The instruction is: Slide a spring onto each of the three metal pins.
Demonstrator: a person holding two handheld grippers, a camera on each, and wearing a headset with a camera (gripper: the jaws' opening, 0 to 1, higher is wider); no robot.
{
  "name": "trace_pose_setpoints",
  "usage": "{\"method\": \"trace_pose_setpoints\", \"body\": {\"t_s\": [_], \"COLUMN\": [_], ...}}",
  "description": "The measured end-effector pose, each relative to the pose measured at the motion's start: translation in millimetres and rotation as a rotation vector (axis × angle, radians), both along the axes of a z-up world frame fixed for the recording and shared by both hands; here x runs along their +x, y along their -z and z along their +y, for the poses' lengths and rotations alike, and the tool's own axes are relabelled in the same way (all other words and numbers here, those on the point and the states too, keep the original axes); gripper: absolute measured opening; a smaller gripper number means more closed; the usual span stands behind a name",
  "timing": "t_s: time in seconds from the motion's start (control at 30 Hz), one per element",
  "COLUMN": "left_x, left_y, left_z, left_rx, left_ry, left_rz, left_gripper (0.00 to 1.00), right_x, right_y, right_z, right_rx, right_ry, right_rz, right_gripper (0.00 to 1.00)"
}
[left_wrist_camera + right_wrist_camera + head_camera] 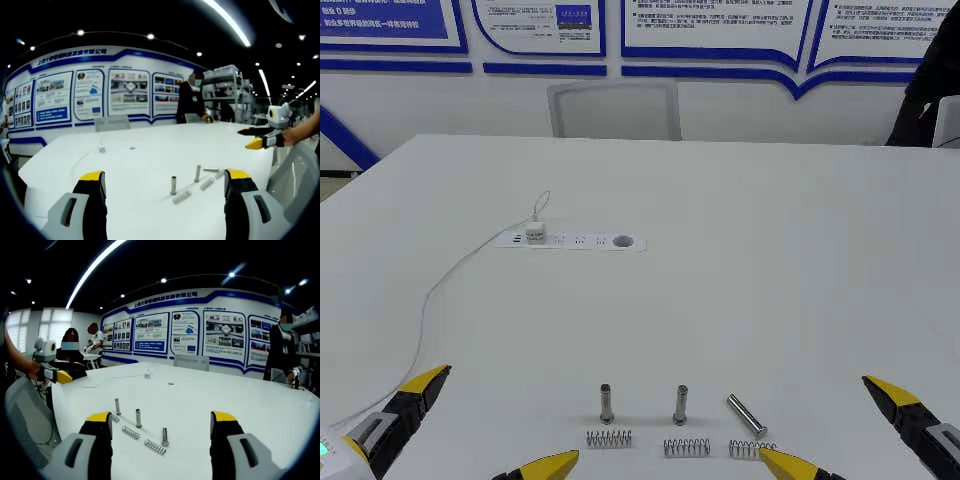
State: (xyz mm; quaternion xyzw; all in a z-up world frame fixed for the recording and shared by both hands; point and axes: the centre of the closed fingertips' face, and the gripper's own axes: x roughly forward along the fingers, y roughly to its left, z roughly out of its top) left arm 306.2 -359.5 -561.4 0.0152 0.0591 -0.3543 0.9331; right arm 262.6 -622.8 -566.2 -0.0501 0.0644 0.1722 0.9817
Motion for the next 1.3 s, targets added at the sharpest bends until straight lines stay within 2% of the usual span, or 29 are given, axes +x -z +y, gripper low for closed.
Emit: {"method": "trace_pose_setpoints", "body": {"t_s": [0.4,1.17,1.3], "left_x": [-4.1,-2.3,-1.5], "left_y": [7.2,7.9,7.1], "left_z": [-8.9,-3.5,-1.7], "left_rx": [0.048,0.045,0.046], "left_ry": [0.043,0.015,0.005], "left_rz": [0.011,0.023,0.016], "left_gripper": [0.98,0.97,0.97], "right_x": [-0.4,-1.2,-1.3], "right_y": [5.0,11.2,10.1], "right_z": [2.1,4.0,5.1], "right_rx": [0.005,-0.021,-0.024], "right_ry": [-0.010,-0.020,-0.022], "right_rz": [0.024,0.048,0.042], "right_gripper": [0.81,0.80,0.80]}}
